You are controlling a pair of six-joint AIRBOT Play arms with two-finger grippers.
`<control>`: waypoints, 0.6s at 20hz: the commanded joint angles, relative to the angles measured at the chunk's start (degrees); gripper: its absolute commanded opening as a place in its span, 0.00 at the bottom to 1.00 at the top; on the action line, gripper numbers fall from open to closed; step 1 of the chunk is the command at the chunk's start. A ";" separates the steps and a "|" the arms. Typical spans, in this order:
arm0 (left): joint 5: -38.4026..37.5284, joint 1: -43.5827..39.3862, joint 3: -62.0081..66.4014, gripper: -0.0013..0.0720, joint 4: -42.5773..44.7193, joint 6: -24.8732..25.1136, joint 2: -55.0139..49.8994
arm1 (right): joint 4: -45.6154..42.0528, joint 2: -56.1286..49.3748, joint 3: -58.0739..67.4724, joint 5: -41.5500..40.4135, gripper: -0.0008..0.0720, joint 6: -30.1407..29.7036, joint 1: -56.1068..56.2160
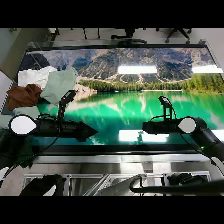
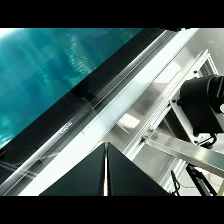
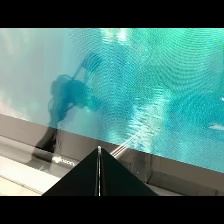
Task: Fold the shirts.
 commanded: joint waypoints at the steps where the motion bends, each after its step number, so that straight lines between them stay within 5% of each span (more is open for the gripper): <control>1: -0.02 -0.04 -0.09 0.04 0.02 0.02 -0.15 | 0.00 0.02 -0.15 0.04 0.04 0.02 0.04; 12: 3.23 -0.04 -0.04 0.04 -0.94 0.07 -11.26 | 0.02 -0.02 -0.22 0.02 0.04 0.02 0.04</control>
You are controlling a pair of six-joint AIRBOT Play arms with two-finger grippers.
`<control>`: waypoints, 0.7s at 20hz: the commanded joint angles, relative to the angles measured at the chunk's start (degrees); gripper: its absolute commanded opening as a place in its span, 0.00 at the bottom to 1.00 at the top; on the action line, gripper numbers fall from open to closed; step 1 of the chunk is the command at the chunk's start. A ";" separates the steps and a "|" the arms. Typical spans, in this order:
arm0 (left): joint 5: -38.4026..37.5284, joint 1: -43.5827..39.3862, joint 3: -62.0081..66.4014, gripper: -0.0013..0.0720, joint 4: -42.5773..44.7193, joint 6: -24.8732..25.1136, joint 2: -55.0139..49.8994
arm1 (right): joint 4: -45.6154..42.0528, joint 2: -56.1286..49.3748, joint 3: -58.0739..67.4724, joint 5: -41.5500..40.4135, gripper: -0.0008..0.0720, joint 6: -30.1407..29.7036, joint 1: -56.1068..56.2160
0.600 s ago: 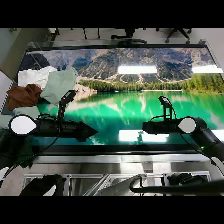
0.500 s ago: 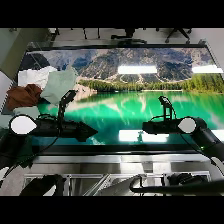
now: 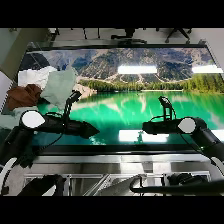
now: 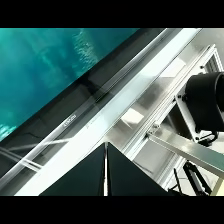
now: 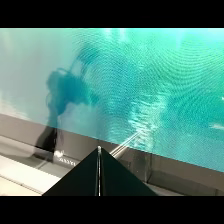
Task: Fold the shirts.
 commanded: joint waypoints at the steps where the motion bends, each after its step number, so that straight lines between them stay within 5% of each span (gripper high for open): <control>1: 6.91 -0.04 0.15 0.04 -1.75 0.04 -5.77 | 0.02 -0.02 -0.02 0.02 0.04 0.02 0.04; 5: 1.55 5.46 9.16 0.04 2.75 2.75 -15.04 | 0.04 -0.09 -0.02 -0.52 0.04 0.04 0.04; 10: -2.12 22.34 24.59 0.10 7.58 -2.16 -26.56 | 0.02 -0.24 -0.02 -0.98 0.04 0.02 0.04; 11: -1.75 25.70 26.84 0.64 7.63 -2.16 -28.92 | 0.02 -0.44 -0.02 -1.14 0.04 0.04 0.04; 12: -1.09 29.16 28.92 0.94 7.58 -3.08 -31.43 | 0.00 -0.70 -0.02 -1.46 0.05 0.04 0.00; 13: -0.39 32.06 30.60 0.94 7.58 -3.19 -33.79 | 0.02 -1.01 -0.02 -2.32 0.15 0.07 -0.09; 14: 0.07 34.75 31.71 0.94 7.61 -3.17 -36.24 | -0.02 -1.33 -0.02 -3.45 0.46 0.07 -0.26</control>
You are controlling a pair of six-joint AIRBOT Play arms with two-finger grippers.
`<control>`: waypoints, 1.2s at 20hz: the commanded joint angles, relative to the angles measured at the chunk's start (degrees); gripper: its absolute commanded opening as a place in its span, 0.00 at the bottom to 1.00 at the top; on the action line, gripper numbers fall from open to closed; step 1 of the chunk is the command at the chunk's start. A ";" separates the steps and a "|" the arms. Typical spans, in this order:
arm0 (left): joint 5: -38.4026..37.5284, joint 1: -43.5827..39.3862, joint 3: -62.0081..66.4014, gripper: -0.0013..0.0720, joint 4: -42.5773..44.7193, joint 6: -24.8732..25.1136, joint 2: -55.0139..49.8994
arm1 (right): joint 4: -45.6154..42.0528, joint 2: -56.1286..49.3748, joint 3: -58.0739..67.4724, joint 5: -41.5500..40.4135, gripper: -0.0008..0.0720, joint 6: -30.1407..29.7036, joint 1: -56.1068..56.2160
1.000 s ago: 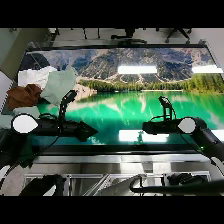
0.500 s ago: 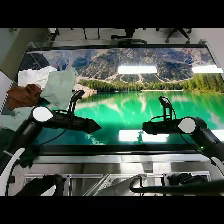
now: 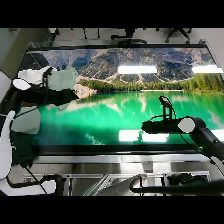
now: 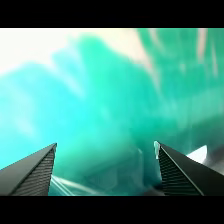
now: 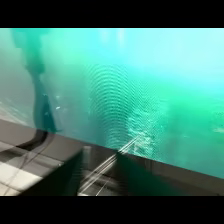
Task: Fold the shirts.
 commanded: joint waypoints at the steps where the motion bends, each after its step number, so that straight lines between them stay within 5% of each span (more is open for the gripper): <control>1: 0.87 10.62 5.99 0.94 0.79 -1.36 -8.94 | 0.00 -0.87 -0.02 -3.21 0.57 0.09 -0.50; 10: 10.56 12.92 6.27 0.91 -1.29 -1.18 -24.68 | 0.02 -1.62 -0.02 -8.68 0.57 0.09 -4.28; 11: 11.37 12.85 6.29 0.70 -2.12 -1.16 -24.68 | 0.00 -1.57 -0.02 -8.70 0.57 0.07 -4.28; 13: 8.28 12.85 8.68 0.04 -4.96 0.09 -24.52 | 0.48 -1.57 -0.02 -8.68 0.50 0.07 -4.26; 15: 1.09 12.50 13.94 0.04 -7.76 0.57 -24.17 | 0.48 -1.46 0.00 -8.68 0.30 0.04 -4.28; 17: -5.33 10.71 18.69 0.04 -10.40 0.55 -21.86 | 0.52 -1.38 0.13 -8.68 0.28 0.07 -4.28; 19: -9.35 7.17 21.20 0.04 -12.39 0.57 -17.16 | 0.44 -1.27 1.14 -8.66 0.11 0.07 -4.28; 24: -8.57 -5.51 22.25 0.04 -21.90 -0.39 -0.57 | 0.20 -1.14 8.63 -2.54 0.10 -1.27 -8.76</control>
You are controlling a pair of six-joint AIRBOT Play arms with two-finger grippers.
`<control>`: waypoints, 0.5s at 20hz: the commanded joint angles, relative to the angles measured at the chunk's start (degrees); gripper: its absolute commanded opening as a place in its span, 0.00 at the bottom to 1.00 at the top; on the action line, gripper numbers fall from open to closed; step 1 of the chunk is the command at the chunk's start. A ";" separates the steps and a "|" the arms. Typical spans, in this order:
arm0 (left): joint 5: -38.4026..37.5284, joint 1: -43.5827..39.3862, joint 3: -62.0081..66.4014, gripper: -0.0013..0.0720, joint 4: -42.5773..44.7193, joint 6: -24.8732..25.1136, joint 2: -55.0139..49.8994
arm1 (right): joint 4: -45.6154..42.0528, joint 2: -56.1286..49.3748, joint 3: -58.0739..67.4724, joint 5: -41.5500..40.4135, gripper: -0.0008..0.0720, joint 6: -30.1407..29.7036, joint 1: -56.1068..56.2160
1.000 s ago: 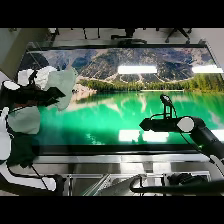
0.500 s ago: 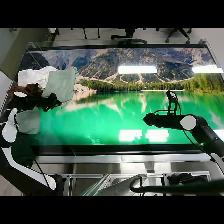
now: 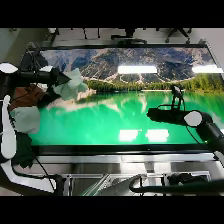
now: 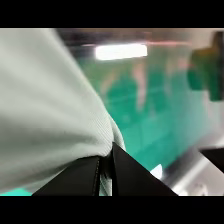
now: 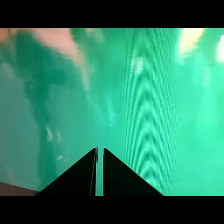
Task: Fold the shirts.
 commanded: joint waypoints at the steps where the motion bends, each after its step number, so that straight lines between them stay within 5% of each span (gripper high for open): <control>1: 0.68 -8.52 1.16 0.04 -6.86 -1.73 11.21 | -0.15 0.07 5.95 7.10 0.10 -2.60 -4.70; 4: 1.84 -15.04 1.11 0.04 -6.60 -2.40 17.57 | -0.13 0.20 11.87 13.79 0.10 -6.29 -10.91; 10: 2.75 -27.61 1.09 0.04 10.49 -7.63 16.61 | -0.52 1.51 13.40 20.24 0.11 -6.45 -15.23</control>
